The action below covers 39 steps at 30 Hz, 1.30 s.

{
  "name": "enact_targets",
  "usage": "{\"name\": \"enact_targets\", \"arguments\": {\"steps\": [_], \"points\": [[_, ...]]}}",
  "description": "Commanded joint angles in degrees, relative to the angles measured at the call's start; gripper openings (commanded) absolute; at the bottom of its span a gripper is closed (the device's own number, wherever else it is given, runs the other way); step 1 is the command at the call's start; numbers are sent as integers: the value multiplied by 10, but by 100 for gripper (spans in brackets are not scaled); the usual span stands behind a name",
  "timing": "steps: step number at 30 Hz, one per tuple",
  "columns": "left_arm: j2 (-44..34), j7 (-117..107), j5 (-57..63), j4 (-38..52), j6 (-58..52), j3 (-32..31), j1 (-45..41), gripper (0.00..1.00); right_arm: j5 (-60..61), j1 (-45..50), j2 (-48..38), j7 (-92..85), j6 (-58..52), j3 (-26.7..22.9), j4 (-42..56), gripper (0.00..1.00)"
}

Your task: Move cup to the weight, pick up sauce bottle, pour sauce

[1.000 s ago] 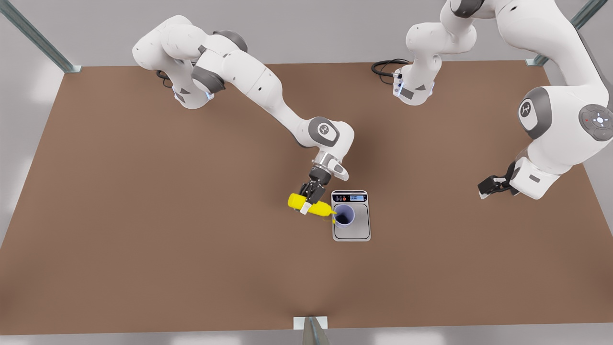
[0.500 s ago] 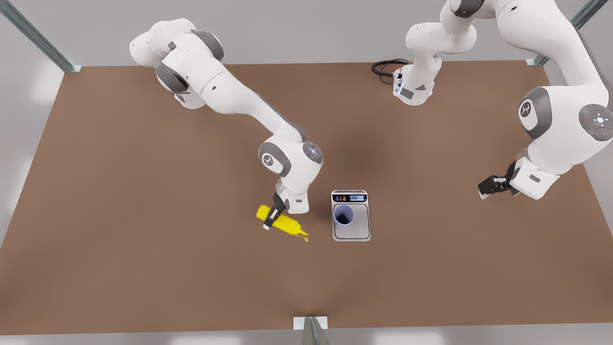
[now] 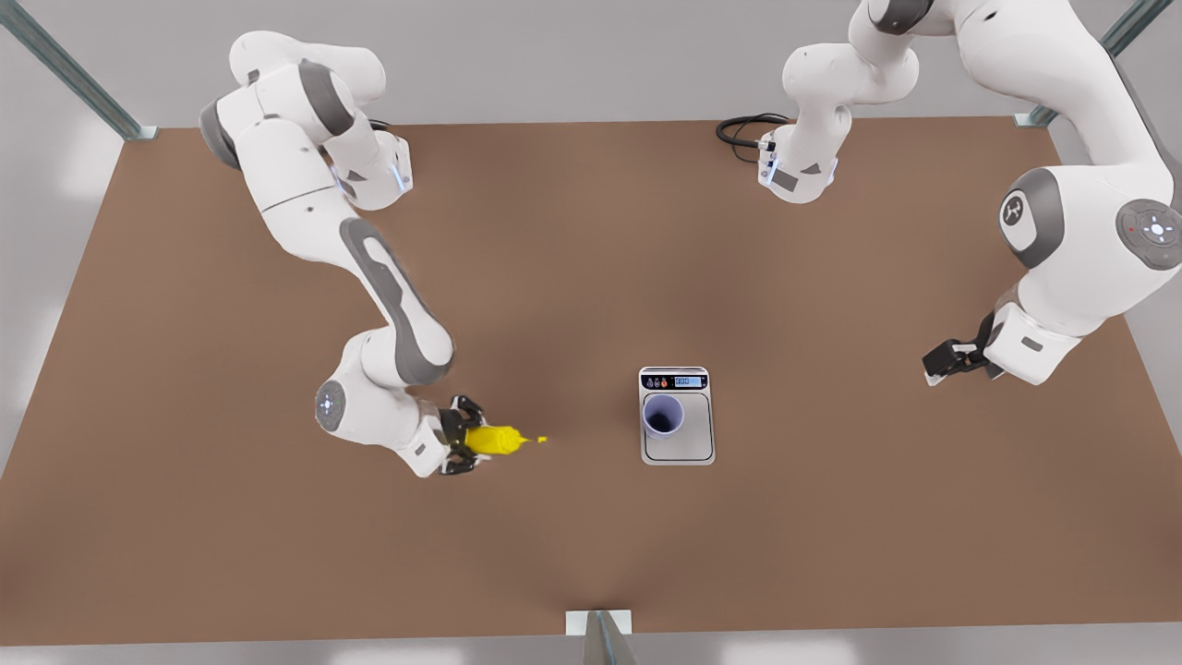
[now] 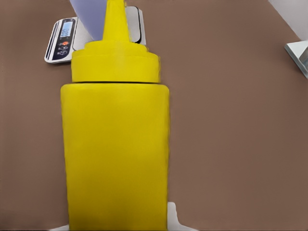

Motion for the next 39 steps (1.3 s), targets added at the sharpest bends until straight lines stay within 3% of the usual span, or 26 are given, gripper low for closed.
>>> {"name": "enact_targets", "arguments": {"steps": [1, 4, 7, 13, 26, 30, 39], "points": [[-1, 2, 0, 0, 0, 0, 0, 100, 31, -5, 1, -32, -6, 0, -6, 57], [-1, 3, 0, 0, 0, 0, 0, 100, 136, -35, 11, -132, -38, 8, -21, 57], [-1, 3, 0, 1, 0, 0, 0, 100, 310, -67, 33, -266, -168, 8, -32, 57], [-1, 3, 0, 0, 0, 0, 0, 100, 355, -147, 80, -470, -339, 7, -46, 57], [-5, 4, -1, 8, -8, -1, -1, 100, 376, -150, 155, -526, -338, 7, -25, 59], [-8, 3, -1, 8, -8, 0, -1, 100, 376, -149, 155, -526, -338, 7, -25, 78], [-7, 7, 0, 8, -8, -1, -1, 100, 376, -152, 154, -524, -340, 7, -24, 78]]}}
